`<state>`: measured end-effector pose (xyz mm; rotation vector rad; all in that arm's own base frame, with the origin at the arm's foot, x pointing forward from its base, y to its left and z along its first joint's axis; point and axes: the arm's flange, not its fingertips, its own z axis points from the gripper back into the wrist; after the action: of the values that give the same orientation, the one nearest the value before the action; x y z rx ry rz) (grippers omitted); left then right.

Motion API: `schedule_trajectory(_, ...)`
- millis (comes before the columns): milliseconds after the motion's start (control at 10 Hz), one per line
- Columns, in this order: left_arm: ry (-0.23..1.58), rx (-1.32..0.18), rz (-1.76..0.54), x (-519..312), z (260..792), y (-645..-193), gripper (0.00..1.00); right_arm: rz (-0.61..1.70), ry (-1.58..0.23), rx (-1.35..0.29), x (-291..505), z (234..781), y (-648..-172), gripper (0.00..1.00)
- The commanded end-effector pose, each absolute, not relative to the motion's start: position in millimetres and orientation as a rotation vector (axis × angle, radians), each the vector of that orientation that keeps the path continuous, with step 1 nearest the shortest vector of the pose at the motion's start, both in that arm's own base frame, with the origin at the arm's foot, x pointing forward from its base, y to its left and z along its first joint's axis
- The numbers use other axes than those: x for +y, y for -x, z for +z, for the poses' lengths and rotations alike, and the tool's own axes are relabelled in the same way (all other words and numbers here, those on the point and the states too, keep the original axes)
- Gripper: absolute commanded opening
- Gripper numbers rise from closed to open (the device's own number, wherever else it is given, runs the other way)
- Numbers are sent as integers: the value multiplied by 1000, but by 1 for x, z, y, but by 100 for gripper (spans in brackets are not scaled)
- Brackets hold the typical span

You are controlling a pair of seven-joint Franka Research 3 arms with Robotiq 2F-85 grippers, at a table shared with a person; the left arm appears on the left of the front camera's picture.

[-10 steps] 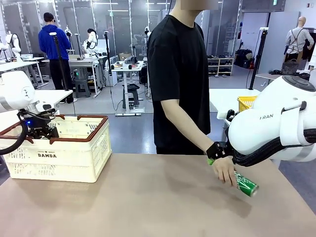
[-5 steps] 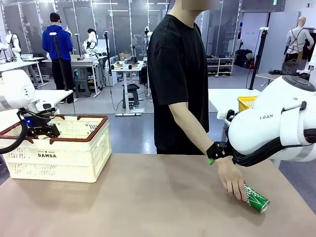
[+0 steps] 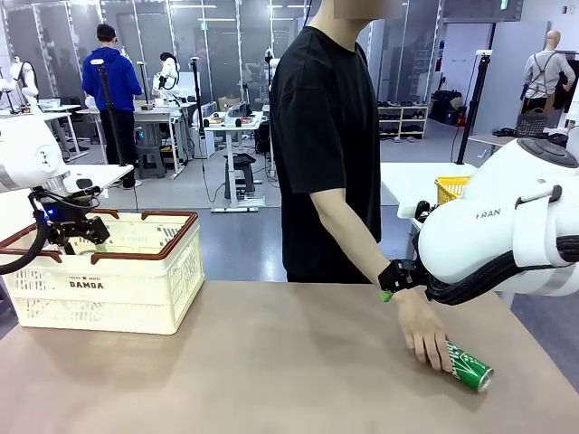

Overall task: Place the drinks into the Shopping basket.
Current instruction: Pick up one drink and place it into the Shopping basket.

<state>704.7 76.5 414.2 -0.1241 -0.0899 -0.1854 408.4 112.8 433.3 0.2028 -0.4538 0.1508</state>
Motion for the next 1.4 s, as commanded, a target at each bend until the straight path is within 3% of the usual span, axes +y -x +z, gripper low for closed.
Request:
schedule_trajectory(0,127,-75,-182,79,405,-705,100,151,-205,-454,112,433,-409,100)
schedule_trajectory(1300,127,-75,-182,79,405,-705,100,151,-205,-454,112,433,-409,100)
